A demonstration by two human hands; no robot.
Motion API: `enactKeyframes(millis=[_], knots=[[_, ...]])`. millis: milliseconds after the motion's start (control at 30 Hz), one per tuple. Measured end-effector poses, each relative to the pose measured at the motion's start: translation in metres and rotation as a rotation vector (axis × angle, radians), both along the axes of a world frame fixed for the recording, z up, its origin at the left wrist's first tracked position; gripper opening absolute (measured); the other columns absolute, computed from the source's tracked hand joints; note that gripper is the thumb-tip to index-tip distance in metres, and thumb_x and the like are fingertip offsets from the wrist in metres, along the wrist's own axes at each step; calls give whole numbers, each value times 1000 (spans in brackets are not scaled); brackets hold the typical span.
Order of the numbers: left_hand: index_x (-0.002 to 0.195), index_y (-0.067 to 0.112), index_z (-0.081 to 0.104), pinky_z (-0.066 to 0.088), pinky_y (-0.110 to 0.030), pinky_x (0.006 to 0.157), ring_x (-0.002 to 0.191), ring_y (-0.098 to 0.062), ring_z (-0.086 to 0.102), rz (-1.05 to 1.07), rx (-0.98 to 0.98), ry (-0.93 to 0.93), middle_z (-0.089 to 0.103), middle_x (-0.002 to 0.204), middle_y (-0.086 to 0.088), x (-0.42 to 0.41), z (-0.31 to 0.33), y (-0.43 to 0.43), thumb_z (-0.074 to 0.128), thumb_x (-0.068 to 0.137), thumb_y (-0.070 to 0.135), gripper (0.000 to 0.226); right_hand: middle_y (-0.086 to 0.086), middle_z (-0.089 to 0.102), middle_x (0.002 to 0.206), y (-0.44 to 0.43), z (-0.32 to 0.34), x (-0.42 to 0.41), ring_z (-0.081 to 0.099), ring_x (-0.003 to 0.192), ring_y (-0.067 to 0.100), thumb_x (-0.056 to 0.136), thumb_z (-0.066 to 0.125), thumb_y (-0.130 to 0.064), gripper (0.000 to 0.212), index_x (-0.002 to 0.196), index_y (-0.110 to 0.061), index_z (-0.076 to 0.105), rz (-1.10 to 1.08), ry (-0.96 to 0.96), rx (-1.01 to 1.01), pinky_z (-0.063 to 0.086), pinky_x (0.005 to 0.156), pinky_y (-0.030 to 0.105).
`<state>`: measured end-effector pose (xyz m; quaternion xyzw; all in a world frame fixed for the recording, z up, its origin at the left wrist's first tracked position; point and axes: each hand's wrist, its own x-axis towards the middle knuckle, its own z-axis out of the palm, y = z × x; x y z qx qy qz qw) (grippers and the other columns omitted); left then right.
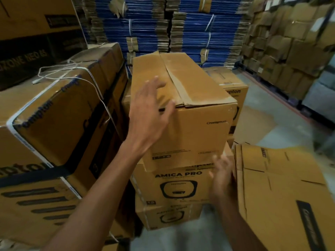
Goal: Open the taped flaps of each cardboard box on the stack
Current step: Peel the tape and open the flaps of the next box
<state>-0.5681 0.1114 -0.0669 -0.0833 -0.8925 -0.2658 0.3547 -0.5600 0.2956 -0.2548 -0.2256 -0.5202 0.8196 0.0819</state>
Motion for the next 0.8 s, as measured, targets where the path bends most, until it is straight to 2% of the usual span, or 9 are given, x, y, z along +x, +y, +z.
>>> enactKeyframes(millis=[33, 67, 100, 167, 233, 367, 567, 700, 800], knots=[[143, 22, 46, 26, -55, 122, 149, -20, 30, -30, -117, -25, 40, 158, -2, -3, 2, 8, 57, 99, 46, 51, -1, 59, 125, -11, -14, 4, 59, 116, 24, 62, 86, -59, 86, 128, -17, 52, 41, -46, -91, 51, 93, 45], [146, 22, 43, 21, -55, 123, 152, -22, 25, -36, -238, -59, 36, 161, -3, -8, 3, 16, 55, 99, 49, 56, 7, 58, 131, -23, -21, 6, 58, 120, 29, 68, 88, -50, 80, 130, -15, 50, 82, -83, -209, 51, 95, 45], [151, 21, 38, 17, -55, 125, 154, -23, 20, -28, -350, -97, 30, 164, -5, -13, 4, 23, 52, 99, 53, 62, 14, 53, 139, -32, -27, 4, 54, 127, 35, 85, 80, -32, 67, 138, -11, 45, 109, -105, -328, 49, 99, 48], [156, 20, 29, 13, -56, 125, 155, -26, 15, -15, -497, -170, 22, 168, -6, -24, 3, 32, 49, 98, 58, 72, 20, 42, 150, -45, -34, -2, 41, 140, 42, 98, 61, -8, 66, 155, -7, 28, 112, -146, -513, 43, 107, 52], [156, 19, 29, 16, -57, 124, 154, -29, 19, -10, -566, -224, 23, 167, -8, -35, -1, 36, 50, 96, 61, 76, 21, 26, 162, -55, -31, -7, 28, 148, 43, 100, 59, -10, 70, 160, -11, 23, 108, -119, -665, 37, 114, 55], [153, 20, 32, 29, -58, 117, 146, -33, 35, 41, -662, -223, 33, 163, -9, -44, -11, 37, 50, 91, 70, 82, 17, 12, 168, -72, -24, -10, 11, 154, 38, 99, 64, -22, 68, 158, -15, 29, 114, -129, -721, 29, 119, 55], [156, 20, 28, 36, -56, 113, 140, -32, 44, 33, -699, -223, 38, 160, -8, -49, -5, 38, 54, 89, 71, 88, 6, 39, 151, -77, -10, -6, 39, 137, 38, 76, 79, -32, 86, 151, -24, 37, 167, -115, -689, 45, 103, 58], [157, 23, 29, 45, -52, 105, 129, -31, 54, -26, -707, -214, 45, 154, -6, -47, 12, 46, 64, 88, 58, 85, 8, 22, 164, -77, -2, -11, 25, 150, 41, 85, 78, -23, 103, 159, -39, 8, 142, -67, -747, 32, 114, 61], [159, 26, 25, 50, -50, 100, 122, -31, 58, -58, -680, -225, 46, 154, -7, -43, 35, 50, 69, 87, 45, 87, 12, 51, 147, -69, 7, -13, 49, 133, 36, 77, 88, -25, 98, 149, -42, 24, 155, 19, -738, 45, 100, 61]])
